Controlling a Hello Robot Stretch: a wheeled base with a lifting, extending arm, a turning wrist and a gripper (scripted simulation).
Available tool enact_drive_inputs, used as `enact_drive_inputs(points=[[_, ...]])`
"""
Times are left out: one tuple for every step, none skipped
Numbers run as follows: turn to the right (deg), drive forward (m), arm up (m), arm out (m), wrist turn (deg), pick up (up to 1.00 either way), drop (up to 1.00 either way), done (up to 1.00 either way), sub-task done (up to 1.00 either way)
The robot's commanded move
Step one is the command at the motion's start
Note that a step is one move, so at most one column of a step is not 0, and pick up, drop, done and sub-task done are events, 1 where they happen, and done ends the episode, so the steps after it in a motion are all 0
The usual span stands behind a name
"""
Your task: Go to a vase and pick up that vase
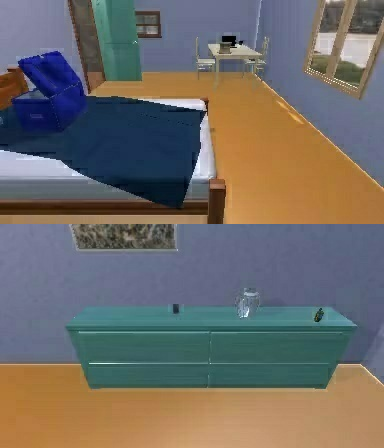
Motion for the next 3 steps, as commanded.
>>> enact_drive_inputs(points=[[45.0,0.00,0.00,0.00,0.0,0.00,0.00,0.00,0.00],[45.0,0.00,0.00,0.00,0.0,0.00,0.00,0.00,0.00],[9.0,0.00,0.00,0.00,0.0,0.00,0.00,0.00,0.00]])
